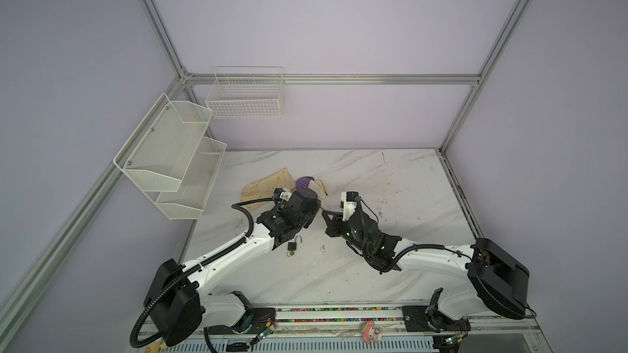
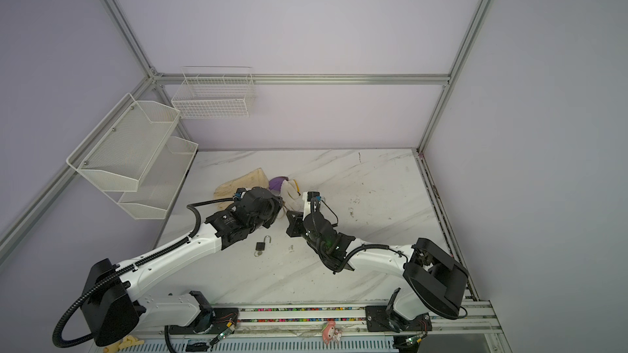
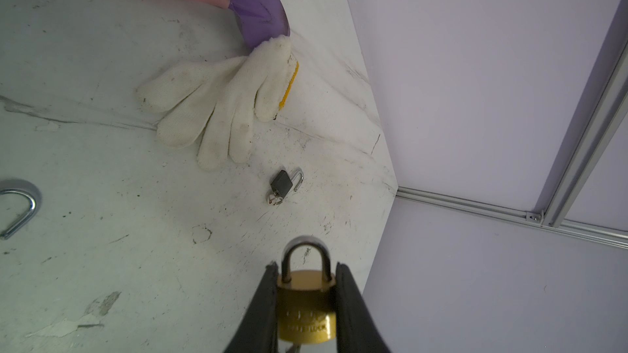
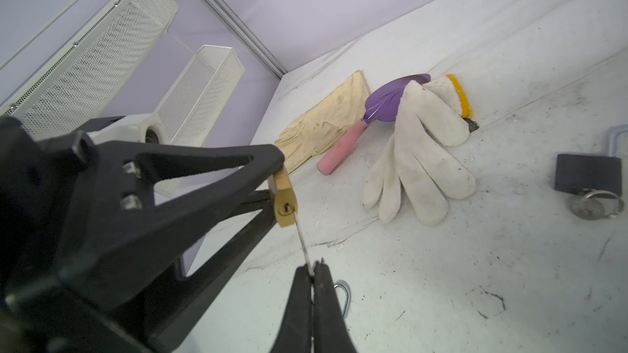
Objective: Unlock with the key
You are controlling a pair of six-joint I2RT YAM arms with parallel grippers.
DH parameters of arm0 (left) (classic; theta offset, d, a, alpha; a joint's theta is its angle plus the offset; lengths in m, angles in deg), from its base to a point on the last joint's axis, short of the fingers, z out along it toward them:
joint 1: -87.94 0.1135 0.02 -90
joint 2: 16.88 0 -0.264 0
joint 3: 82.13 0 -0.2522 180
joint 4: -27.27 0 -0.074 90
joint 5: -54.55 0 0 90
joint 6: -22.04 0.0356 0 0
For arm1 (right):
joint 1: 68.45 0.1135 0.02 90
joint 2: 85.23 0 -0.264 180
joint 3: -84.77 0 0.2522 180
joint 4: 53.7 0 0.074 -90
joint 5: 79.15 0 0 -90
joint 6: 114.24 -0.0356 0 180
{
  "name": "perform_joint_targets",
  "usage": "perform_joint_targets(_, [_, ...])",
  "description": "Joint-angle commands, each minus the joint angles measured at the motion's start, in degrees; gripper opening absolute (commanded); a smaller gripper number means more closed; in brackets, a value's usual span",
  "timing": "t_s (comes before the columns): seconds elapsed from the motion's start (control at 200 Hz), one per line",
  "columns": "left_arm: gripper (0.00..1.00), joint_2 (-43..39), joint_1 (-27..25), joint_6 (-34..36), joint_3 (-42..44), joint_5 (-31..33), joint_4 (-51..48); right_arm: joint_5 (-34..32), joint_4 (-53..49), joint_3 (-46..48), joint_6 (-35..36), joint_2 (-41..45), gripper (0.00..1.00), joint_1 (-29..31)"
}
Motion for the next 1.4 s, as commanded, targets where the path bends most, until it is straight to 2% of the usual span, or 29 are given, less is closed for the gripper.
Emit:
perform_joint_targets(0.0, [0.00,-0.9,0.2,0.7,1.3,0.7,0.6,-0.4,0.4,-1.7,0.9,1.2,0.00,0.0])
perform_joint_targets(0.35, [0.00,-0.6,0.2,0.3,1.3,-0.9,1.6,-0.8,-0.2,-2.3,1.1,1.1,0.00,-0.1])
perform_joint_targets(0.725, [0.00,-0.9,-0.3,3.2,-0.1,-0.9,1.0,-0.2,-3.6,-5.1,2.0,-0.8,0.00,-0.9])
perform_joint_targets(0.9, [0.00,-0.7,-1.6,4.7,-1.9,1.2,-1.3,6.6,-4.5,-7.8,0.9,-1.7,0.00,-2.8])
perform_joint_targets(1.015, [0.00,-0.7,-2.5,6.6,-3.0,2.3,-2.1,13.4,-5.1,-10.8,1.1,-3.3,0.00,-3.6])
perform_joint_targets(1.11, [0.00,-0.9,-2.7,6.3,-3.0,3.0,-2.9,16.0,-5.5,-12.3,1.1,-3.3,0.00,-3.7])
perform_joint_targets(1.24, [0.00,-1.5,-3.2,6.3,-3.2,2.9,-2.7,14.6,-10.7,-15.5,3.0,-4.2,0.00,-3.6])
perform_joint_targets(1.325, [0.00,-1.3,-4.6,6.6,-4.0,2.9,-2.6,13.7,-8.4,-14.8,3.0,-3.5,0.00,-3.6])
perform_joint_targets(1.395, [0.00,-0.8,-5.3,5.9,-4.4,0.6,-2.5,15.5,-6.9,-15.9,3.2,-3.5,0.00,-3.7])
